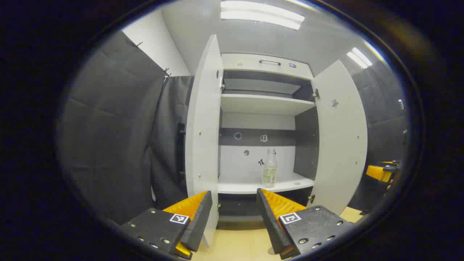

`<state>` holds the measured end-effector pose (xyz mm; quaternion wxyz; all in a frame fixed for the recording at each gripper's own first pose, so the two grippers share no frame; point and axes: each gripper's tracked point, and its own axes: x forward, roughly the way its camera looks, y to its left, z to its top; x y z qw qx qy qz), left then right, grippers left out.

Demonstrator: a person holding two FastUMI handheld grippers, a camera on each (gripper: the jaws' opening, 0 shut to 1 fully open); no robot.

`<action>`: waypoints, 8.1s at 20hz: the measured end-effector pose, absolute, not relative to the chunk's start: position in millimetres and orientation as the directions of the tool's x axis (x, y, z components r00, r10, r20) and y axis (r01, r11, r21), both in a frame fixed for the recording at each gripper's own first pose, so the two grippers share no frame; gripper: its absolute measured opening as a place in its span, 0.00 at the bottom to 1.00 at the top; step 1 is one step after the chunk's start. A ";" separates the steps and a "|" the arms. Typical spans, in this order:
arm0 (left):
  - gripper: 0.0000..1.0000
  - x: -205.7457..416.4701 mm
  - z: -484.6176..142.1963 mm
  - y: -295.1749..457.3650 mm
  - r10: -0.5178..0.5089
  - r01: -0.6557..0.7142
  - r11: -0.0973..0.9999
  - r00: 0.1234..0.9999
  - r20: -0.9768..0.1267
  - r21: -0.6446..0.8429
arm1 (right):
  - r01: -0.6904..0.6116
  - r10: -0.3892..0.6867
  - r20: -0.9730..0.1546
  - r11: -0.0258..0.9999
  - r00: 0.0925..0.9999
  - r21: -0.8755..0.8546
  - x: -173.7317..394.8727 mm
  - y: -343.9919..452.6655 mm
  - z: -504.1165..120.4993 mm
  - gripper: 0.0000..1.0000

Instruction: Grasp the bottle in the cabinet with the left hand and place it on the coaster, then close the right door with the right hand and the left door with the left hand.

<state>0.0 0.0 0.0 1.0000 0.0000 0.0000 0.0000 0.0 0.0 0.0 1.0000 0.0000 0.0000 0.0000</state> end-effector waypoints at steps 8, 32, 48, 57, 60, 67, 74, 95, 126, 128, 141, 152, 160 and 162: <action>0.75 -13.6 -9.9 -25.6 -0.047 0.048 0.999 0.999 -0.021 0.025 | -0.032 0.031 -0.016 0.999 0.999 -0.006 -2.7 13.0 -3.2 0.98; 0.93 70.1 -19.8 -56.7 -0.087 0.074 0.988 0.992 -0.087 -0.139 | 0.096 -0.097 -0.047 0.995 0.994 -0.037 -7.2 -52.6 13.3 0.98; 0.93 269.5 41.2 -121.1 -0.168 0.168 0.984 0.986 0.017 -0.059 | 0.377 -0.377 -0.008 0.926 0.926 0.009 45.9 -179.3 17.7 0.94; 0.93 344.4 16.4 -172.9 -0.254 0.252 0.966 0.967 -0.015 -0.063 | 0.496 -0.496 0.016 0.868 0.868 0.005 51.2 -224.3 18.0 0.94; 0.93 363.2 6.2 -181.9 -0.255 0.254 0.966 0.966 -0.037 -0.047 | 0.525 -0.525 0.013 0.851 0.851 0.000 50.7 -237.8 13.7 0.94; 0.91 394.6 -4.5 -185.7 -0.239 0.239 0.971 0.970 -0.055 -0.009 | 0.544 -0.544 0.007 0.839 0.839 -0.001 55.5 -250.8 9.3 0.94; 0.46 403.3 -8.6 -191.4 -0.255 0.252 0.966 0.965 -0.056 -0.062 | 0.538 -0.538 0.005 0.843 0.843 -0.001 72.8 -254.9 5.6 0.94; 0.50 245.1 37.8 -191.9 -0.466 0.466 0.877 0.884 0.030 -0.118 | 0.512 -0.506 0.095 0.856 0.857 -0.066 68.5 -254.5 40.6 0.94; 0.47 70.6 -298.3 -265.7 -0.567 0.560 0.824 0.808 -0.164 -0.090 | 0.420 -0.398 -0.205 0.905 0.894 0.075 -16.9 -233.2 -18.7 0.98; 0.47 66.0 -306.2 -269.6 -0.561 0.559 0.827 0.810 -0.171 -0.068 | 0.427 -0.405 -0.213 0.901 0.889 0.069 -23.3 -236.4 -21.3 0.99; 0.94 41.6 -310.1 -260.2 -0.555 0.551 0.829 0.791 -0.258 -0.092 | 0.471 -0.439 -0.259 0.879 0.861 0.075 -45.6 -241.4 -51.9 0.94; 0.99 -6.1 -188.8 -179.4 -0.460 0.454 0.887 0.862 -0.211 -0.080 | 0.478 -0.449 -0.224 0.873 0.865 0.096 -33.5 -231.0 -53.8 0.94; 0.94 -4.4 -56.3 -74.9 -0.097 0.100 0.995 0.983 -0.153 0.014 | 0.330 -0.320 -0.136 0.942 0.938 0.059 38.1 -221.5 -20.8 0.94; 0.94 -0.3 -28.4 -63.6 -0.021 0.027 0.999 0.991 -0.134 0.043 | 0.274 -0.269 -0.109 0.961 0.957 0.029 55.2 -216.4 -4.7 0.94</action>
